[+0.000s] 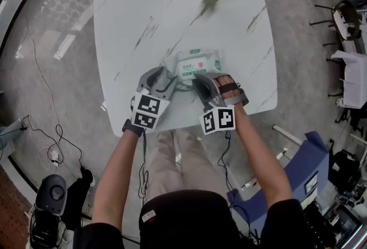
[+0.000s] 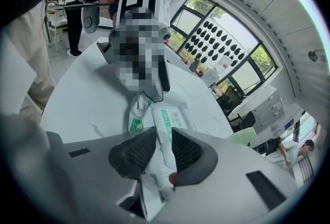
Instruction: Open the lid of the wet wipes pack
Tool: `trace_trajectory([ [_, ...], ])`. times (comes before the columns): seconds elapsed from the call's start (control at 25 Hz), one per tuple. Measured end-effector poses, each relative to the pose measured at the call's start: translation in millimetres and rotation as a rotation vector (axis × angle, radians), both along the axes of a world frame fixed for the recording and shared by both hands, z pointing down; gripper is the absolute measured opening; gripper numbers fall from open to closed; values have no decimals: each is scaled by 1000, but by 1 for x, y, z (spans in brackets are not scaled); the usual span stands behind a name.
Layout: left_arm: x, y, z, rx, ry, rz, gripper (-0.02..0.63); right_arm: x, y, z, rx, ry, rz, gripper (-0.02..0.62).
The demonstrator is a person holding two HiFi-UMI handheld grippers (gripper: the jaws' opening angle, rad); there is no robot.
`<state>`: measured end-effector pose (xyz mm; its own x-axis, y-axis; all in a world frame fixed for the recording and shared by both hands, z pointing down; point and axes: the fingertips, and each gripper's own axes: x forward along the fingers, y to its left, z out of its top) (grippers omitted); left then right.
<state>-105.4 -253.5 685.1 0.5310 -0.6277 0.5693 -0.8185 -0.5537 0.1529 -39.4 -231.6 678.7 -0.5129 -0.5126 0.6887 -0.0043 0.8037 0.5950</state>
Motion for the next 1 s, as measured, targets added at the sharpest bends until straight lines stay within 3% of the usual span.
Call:
trace_trajectory([
  [0.32, -1, 2, -2, 16, -3, 12, 197, -2, 7, 6, 43, 62, -18, 18],
  [0.44, 2, 4, -5, 50, -3, 12, 119, 1, 8, 5, 41, 76, -32, 8],
  [1.0, 1, 6, -2, 29, -26, 26, 104, -3, 8, -4, -3, 46, -12, 2],
])
